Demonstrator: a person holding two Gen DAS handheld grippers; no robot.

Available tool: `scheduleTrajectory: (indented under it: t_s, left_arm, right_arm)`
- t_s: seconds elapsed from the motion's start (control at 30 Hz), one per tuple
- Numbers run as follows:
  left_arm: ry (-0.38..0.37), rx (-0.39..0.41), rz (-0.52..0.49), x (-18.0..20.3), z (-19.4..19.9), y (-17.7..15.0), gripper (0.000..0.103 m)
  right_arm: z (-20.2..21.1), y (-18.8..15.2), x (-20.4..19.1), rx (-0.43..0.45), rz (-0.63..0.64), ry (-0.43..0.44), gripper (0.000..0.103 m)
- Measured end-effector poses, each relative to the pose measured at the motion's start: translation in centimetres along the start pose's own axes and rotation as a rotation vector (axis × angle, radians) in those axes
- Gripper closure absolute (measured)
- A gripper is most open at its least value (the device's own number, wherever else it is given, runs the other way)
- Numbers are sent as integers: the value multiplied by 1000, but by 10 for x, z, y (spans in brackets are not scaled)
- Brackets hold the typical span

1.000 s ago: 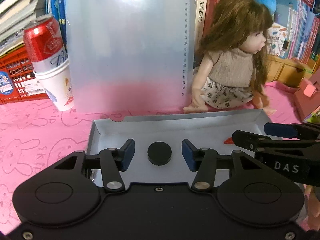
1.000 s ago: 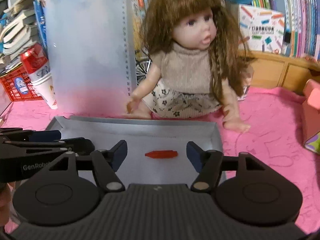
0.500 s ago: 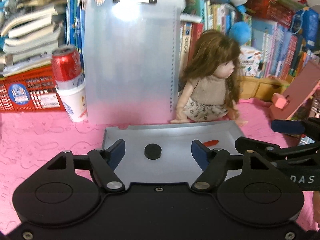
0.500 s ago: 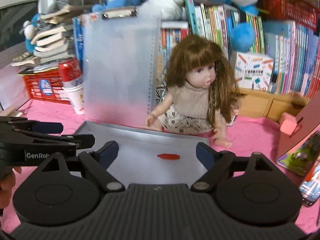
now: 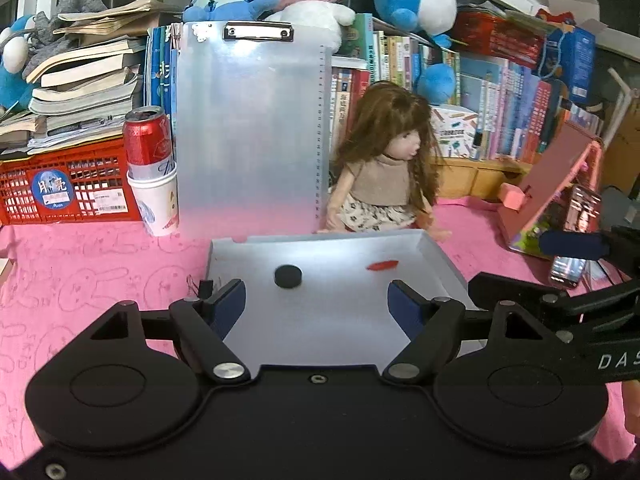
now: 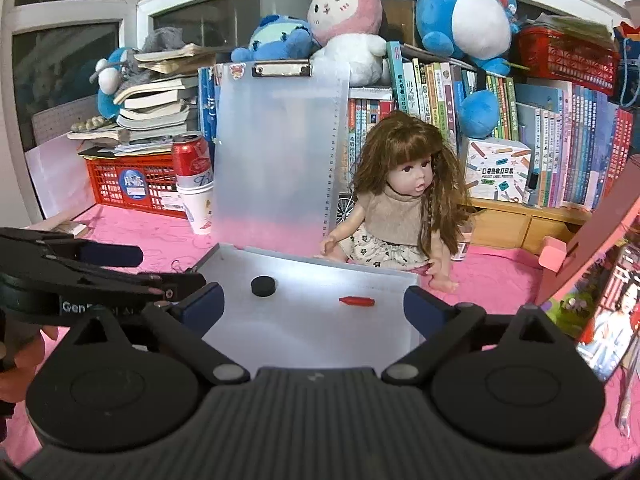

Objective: Organize rigid objects
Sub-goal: 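Withdraw both tools from the tray back toward the remaining items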

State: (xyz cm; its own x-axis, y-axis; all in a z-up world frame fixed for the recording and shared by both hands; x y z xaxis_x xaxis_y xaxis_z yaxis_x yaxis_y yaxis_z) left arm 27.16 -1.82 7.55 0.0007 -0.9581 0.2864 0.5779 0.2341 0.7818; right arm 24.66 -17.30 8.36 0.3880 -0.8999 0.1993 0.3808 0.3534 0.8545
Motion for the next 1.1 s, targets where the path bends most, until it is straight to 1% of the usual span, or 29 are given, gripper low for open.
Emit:
scheduleTrajectory:
  t_s: [0.2,0.37,0.5,0.83,0.97,1.1]
  left_arm:
    - [-34,-1,16,2,18,-25,25]
    - [-30,11,-3,1,26,-41,24]
    - [-36,7,-7,0,33,-56,24]
    - [-62,40,-31,-1,61,-103,21]
    - [-50,70,-51,-3,70,-119,19]
    - [-46,67,-39,-8,74,-133,19]
  right_arm:
    - [23,-11,-9,33,3,-9,1]
    - [37,-25,-14,43,5,-7,0]
    - [45,-39,-16,49,10,-20,0]
    - [57,-78,-21,71,-49,-54,0]
    - [59,-95,-26,70,-49,-75,0]
    - [60,-111,-30,62,-54,-82,0]
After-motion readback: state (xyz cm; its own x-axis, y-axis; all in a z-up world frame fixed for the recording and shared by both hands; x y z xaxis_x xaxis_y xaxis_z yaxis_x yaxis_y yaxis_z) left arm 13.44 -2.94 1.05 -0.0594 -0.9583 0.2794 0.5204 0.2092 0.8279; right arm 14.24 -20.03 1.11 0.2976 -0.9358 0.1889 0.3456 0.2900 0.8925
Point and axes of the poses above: each gripper's, at about its wrist camera, not at the fingertips, and z roughly against the way its jaws point, x to its right, y to its top, the point moved 9 cm from there along -z, roughly the way its jaws point, and after that the axes turned 14 degrees about z, right-handed, at the moved point
